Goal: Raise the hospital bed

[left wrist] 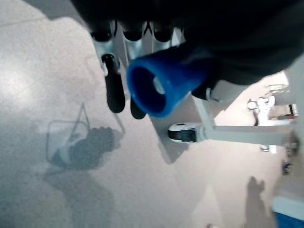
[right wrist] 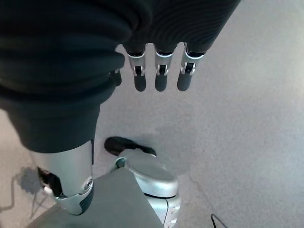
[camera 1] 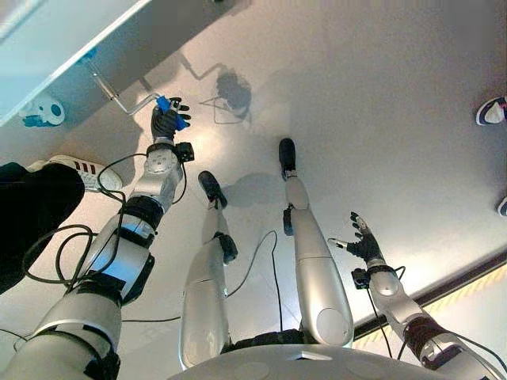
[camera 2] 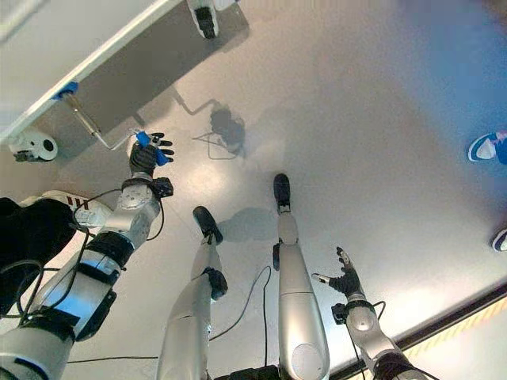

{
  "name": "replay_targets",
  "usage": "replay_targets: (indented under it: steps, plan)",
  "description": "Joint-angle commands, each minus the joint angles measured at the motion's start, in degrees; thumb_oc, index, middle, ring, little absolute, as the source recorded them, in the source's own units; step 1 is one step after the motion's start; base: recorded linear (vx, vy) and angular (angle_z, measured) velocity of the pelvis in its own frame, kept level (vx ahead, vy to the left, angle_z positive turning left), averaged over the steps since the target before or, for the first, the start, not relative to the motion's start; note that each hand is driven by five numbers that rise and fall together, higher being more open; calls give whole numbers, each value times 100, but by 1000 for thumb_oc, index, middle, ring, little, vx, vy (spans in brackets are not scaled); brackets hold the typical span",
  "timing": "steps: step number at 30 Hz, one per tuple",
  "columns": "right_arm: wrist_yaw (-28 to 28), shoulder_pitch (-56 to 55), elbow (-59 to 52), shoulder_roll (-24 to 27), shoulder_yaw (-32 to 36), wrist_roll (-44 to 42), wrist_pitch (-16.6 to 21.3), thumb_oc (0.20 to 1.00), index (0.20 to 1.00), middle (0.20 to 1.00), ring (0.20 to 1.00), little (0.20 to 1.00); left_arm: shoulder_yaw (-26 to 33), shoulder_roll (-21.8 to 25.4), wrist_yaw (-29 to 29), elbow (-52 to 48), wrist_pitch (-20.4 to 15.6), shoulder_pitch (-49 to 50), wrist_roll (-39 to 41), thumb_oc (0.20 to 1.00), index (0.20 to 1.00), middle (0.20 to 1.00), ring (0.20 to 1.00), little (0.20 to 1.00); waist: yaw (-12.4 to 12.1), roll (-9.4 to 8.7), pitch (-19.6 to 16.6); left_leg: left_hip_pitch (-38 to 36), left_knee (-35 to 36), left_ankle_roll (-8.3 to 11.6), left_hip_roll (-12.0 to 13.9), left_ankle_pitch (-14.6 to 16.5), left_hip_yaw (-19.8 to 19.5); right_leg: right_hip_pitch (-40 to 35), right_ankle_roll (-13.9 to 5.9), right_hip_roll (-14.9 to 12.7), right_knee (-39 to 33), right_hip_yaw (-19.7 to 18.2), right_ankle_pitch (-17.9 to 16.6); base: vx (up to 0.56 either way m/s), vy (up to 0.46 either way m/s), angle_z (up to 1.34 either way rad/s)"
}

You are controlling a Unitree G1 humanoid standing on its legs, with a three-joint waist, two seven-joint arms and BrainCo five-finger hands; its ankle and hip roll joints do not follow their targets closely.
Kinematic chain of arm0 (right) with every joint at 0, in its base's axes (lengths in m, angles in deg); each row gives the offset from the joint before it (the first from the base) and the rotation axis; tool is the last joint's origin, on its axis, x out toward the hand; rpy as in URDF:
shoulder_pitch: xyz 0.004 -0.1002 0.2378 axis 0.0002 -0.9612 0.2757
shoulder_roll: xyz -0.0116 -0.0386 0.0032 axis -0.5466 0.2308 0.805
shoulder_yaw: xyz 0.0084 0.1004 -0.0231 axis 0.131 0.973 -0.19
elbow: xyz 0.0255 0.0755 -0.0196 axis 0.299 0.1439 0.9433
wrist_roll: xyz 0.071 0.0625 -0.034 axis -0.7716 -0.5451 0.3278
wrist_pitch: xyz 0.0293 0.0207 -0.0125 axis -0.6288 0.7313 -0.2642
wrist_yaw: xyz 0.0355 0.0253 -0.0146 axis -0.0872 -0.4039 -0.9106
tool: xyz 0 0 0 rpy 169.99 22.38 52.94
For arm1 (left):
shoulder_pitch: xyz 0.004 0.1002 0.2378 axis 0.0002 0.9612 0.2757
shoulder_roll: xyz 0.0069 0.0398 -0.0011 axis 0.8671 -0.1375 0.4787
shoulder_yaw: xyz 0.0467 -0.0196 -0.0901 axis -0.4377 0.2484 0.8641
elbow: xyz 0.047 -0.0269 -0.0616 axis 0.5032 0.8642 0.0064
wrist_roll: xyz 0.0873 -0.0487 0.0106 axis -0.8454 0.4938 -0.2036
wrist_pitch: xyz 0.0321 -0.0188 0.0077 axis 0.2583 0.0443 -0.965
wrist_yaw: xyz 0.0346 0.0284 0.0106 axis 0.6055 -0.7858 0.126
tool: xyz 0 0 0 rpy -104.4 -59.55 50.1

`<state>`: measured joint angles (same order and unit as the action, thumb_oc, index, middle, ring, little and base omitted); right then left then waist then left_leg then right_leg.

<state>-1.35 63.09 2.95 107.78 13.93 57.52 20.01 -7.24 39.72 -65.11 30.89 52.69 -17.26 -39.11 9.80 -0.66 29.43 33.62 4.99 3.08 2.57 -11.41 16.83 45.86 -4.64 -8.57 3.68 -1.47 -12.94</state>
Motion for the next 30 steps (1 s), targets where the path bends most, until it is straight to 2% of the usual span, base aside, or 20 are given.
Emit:
replay_targets:
  steps: [1, 3, 30]
  plan:
    - [-98, -347, -44, 230, 110, 30, -97, 1000, 1000, 1000, 1000, 1000, -56, -148, 280, -620, -551, -577, -288, 200, 200, 200, 200, 200, 187, 312, 37, -105, -400, 279, 223, 77, -161, -122, -478, 22, 491, 164, 420, -8, 53, 19]
    - [-99, -284, 75, 182, 115, 48, -161, 1000, 1000, 1000, 1000, 1000, -27, -59, 292, -769, -575, -454, -225, 200, 200, 200, 200, 200, 87, 297, 37, -180, -391, 255, 181, 83, -252, -272, -496, -57, 469, 240, 428, -2, 66, 15]
    - [-83, -255, 229, 51, 192, 148, -353, 1000, 1000, 1000, 1000, 1000, 400, 720, 178, -1680, -709, 401, -41, 200, 200, 200, 200, 200, -432, -9, 37, -140, -494, 151, -52, 182, -811, -902, -629, -511, 432, 821, 525, 10, 31, 13]
